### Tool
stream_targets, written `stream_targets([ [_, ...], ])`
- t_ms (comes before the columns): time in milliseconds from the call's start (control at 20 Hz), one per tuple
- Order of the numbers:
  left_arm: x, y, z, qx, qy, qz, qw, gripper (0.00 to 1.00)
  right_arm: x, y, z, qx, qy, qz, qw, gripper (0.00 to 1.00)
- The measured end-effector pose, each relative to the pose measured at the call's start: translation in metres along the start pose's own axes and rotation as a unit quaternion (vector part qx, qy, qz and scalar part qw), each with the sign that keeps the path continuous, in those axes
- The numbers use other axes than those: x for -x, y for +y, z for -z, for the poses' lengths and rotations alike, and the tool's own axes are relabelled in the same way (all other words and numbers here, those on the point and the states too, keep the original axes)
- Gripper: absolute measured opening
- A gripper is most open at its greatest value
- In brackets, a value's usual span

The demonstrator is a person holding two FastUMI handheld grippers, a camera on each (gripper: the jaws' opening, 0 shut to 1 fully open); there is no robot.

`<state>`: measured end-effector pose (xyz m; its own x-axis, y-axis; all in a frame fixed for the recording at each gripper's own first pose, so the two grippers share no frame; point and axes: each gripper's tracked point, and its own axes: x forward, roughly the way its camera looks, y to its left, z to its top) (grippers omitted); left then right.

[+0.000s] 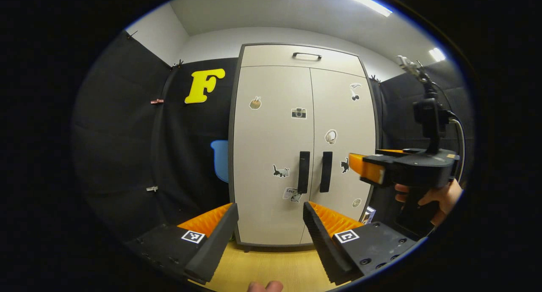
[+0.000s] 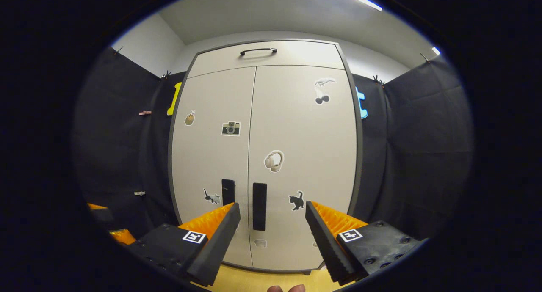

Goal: Open the right door of the double-door shoe cabinet with the right hand, and open the left door with the left hand.

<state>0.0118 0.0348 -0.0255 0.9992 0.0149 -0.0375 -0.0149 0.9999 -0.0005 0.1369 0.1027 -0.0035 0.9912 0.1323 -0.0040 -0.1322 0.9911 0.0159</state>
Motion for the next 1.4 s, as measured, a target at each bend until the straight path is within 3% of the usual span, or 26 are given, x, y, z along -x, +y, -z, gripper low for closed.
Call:
stream_targets([
  [400,-0.011,0.027,0.007,-0.003,0.003,-0.021,1.000,0.95,-0.079,0.020,0.038,0.027,0.009,0.004,1.000,0.98],
  [550,-0.013,0.036,0.012,0.001,0.007,-0.027,1.000,0.95,-0.095,0.022,0.052,0.023,0.013,0.010,1.000,0.93],
  [750,-0.014,0.042,0.016,0.002,0.013,-0.033,0.999,0.95,-0.114,0.022,0.071,0.001,0.026,0.020,0.999,0.75],
  [900,-0.015,0.042,0.018,0.002,0.015,-0.034,0.999,0.95,-0.124,0.019,0.076,-0.025,0.034,0.033,0.999,0.40],
  [1100,-0.015,0.042,0.022,0.004,0.019,-0.037,0.999,0.95,-0.123,0.017,0.074,-0.029,0.024,0.030,0.999,0.35],
  [1150,-0.015,0.041,0.023,0.004,0.020,-0.037,0.999,0.95,-0.124,0.017,0.076,-0.022,0.026,0.031,0.999,0.27],
  [1250,-0.013,0.040,0.024,0.005,0.023,-0.037,0.999,0.95,-0.125,0.017,0.076,-0.022,0.028,0.031,0.999,0.29],
  [1300,-0.011,0.040,0.025,0.006,0.024,-0.038,0.999,0.95,-0.124,0.017,0.075,-0.026,0.028,0.035,0.999,0.24],
  [1400,-0.007,0.039,0.024,0.005,0.025,-0.040,0.999,0.95,-0.123,0.016,0.076,-0.032,0.035,0.034,0.998,0.24],
])
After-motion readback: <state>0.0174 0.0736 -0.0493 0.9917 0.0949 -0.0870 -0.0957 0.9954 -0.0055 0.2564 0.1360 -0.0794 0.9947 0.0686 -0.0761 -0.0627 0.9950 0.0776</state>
